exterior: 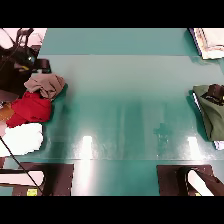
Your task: Fold the shirts.
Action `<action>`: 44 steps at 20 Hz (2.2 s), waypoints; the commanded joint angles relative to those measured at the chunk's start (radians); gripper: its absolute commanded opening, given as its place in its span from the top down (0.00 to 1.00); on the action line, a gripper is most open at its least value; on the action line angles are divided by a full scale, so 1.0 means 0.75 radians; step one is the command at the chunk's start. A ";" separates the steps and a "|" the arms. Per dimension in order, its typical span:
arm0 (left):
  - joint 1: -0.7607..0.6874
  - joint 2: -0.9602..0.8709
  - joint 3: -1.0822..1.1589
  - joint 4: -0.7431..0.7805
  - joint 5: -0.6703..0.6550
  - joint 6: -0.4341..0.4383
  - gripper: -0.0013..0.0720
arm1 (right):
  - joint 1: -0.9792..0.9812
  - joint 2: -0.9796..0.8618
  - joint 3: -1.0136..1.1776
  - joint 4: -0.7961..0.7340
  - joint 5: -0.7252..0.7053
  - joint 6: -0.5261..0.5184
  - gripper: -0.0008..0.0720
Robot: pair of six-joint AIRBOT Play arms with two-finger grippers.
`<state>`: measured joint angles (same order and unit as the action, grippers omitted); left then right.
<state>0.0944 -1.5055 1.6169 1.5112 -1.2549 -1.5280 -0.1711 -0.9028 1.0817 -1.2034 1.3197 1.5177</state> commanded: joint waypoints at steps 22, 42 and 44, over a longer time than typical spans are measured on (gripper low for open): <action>-0.323 0.126 0.585 -1.056 0.024 0.583 0.95 | 0.001 -0.001 0.431 0.009 -0.164 0.001 0.96; -0.490 -0.123 0.308 -0.487 -0.055 0.243 0.14 | 0.001 -0.001 0.651 -0.004 -0.139 -0.001 0.96; -0.340 -0.097 0.303 -0.490 -0.259 0.191 0.14 | 0.001 -0.001 0.651 -0.004 -0.140 -0.001 0.96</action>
<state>-0.2779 -1.5776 1.8507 1.1118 -1.2808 -1.3022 -0.1711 -0.9031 1.5684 -1.2045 1.2148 1.5173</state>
